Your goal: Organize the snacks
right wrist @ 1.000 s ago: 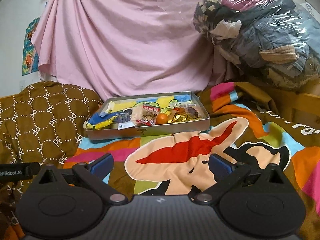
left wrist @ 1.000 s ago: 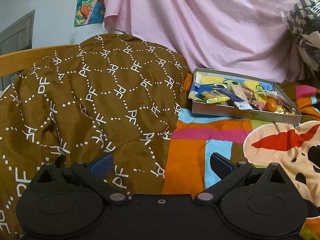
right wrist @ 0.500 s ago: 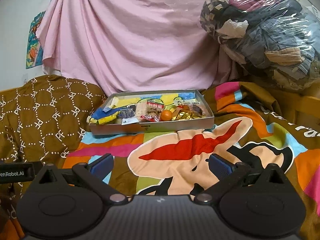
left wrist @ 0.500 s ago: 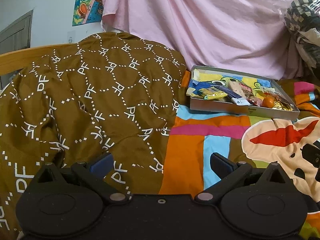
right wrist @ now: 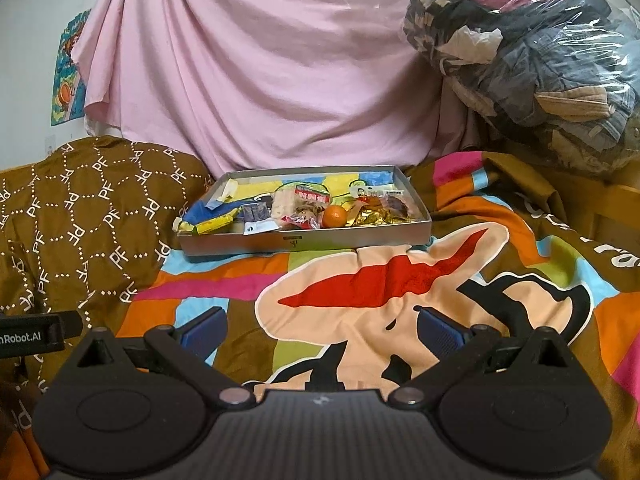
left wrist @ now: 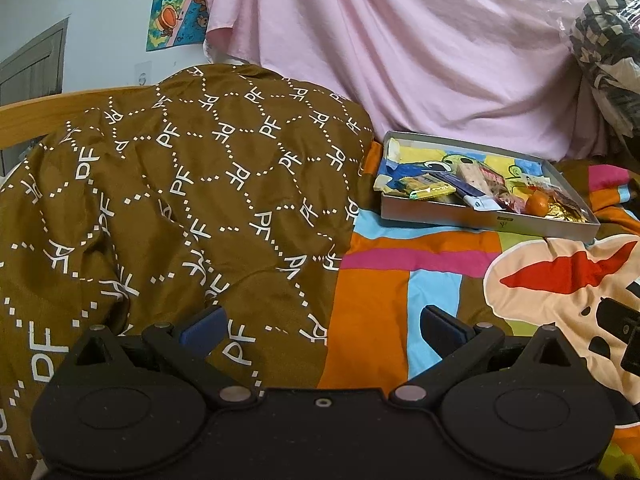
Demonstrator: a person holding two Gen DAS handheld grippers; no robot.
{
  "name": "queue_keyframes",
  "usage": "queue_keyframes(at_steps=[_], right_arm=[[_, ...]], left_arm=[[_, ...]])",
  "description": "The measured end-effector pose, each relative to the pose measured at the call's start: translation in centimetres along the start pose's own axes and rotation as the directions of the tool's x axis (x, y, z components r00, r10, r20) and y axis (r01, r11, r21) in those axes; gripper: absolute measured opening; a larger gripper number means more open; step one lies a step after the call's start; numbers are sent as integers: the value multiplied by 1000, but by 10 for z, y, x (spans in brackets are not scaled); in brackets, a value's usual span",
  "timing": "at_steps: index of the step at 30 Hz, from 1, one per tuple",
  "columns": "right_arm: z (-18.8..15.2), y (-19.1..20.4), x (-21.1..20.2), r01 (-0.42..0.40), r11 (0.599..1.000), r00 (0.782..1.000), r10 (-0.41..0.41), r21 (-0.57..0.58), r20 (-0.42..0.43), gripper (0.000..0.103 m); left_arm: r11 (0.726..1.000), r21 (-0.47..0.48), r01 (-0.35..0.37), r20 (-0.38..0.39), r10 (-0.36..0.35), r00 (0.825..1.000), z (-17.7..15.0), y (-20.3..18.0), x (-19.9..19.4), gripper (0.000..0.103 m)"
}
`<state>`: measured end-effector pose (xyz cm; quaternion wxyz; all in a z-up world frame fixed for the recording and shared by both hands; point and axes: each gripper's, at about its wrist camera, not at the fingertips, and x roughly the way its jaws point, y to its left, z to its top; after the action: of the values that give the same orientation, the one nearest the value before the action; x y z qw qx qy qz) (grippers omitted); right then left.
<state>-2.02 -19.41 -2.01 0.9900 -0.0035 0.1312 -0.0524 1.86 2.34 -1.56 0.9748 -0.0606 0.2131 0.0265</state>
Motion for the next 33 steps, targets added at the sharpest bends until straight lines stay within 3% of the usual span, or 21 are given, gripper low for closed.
queue_keyframes(at_steps=[33], right_arm=[[-2, 0, 4, -4, 1000, 1000, 4, -14, -31, 103]], left_arm=[[1000, 4, 5, -4, -5, 1000, -3, 1, 1, 102]])
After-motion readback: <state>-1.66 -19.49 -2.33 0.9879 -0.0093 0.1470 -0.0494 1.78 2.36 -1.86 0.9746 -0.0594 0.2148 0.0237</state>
